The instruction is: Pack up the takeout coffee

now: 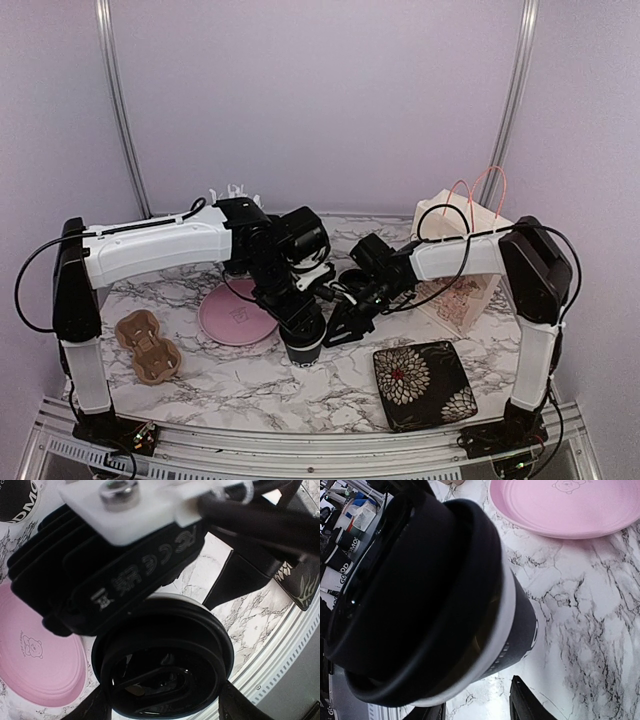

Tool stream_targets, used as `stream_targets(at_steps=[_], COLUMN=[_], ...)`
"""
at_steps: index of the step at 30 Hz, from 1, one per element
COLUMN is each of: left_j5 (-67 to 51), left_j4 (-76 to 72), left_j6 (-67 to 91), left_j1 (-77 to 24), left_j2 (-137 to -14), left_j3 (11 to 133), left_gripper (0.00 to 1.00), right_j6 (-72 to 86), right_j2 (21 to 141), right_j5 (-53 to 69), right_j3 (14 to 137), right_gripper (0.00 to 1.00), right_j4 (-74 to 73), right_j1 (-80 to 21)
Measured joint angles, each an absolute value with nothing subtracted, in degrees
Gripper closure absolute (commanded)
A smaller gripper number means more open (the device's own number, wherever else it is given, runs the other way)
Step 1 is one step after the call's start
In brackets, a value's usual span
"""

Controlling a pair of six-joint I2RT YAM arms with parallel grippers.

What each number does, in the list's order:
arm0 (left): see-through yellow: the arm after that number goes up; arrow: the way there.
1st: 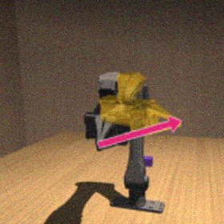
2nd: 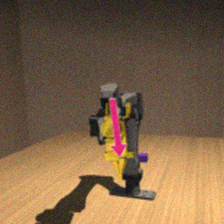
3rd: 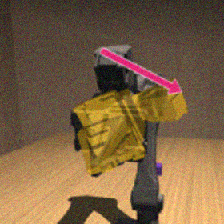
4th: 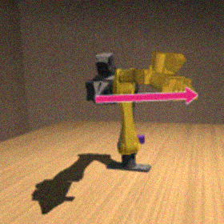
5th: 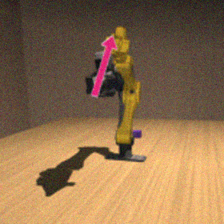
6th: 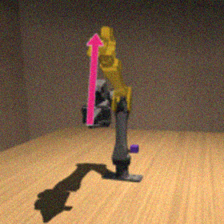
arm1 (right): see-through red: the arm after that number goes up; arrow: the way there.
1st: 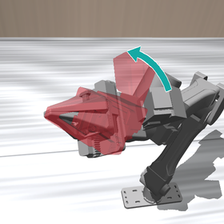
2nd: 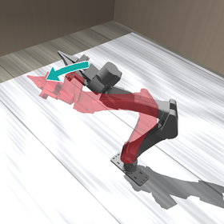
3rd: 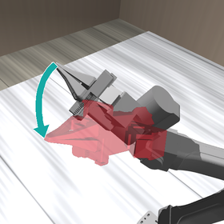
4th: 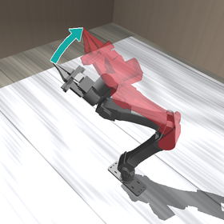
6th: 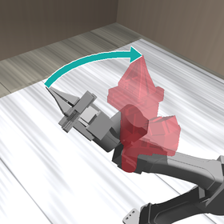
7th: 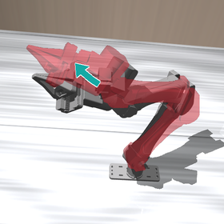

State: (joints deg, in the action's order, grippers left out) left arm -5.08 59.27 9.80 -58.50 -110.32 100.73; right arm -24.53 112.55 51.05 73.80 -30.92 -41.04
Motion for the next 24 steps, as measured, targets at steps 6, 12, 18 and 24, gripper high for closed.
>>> stream_targets(at_steps=[6,12,18,24], left_j5=[-4.9,-4.6,-4.6,-4.6], left_j4=[57.6,55.5,52.4,49.9], left_j6=[9.8,10.0,10.3,10.5], left_j1=[-58.5,-58.5,-58.5,-58.5], left_j2=[-110.6,-110.2,-109.1,-107.9], left_j3=[99.6,98.4,96.2,94.0], left_gripper=[0.32,0.32,0.32,0.31], right_j6=[-23.8,-23.6,-23.1,-18.9], right_j2=[112.7,112.7,112.0,109.2], right_j5=[52.4,53.1,56.6,61.3], right_j3=[73.8,73.8,73.8,73.3], right_gripper=[0.50,0.44,0.40,0.46], right_j4=[-30.9,-31.1,-32.4,-32.1], right_j1=[-41.0,-40.4,-37.2,-33.9])
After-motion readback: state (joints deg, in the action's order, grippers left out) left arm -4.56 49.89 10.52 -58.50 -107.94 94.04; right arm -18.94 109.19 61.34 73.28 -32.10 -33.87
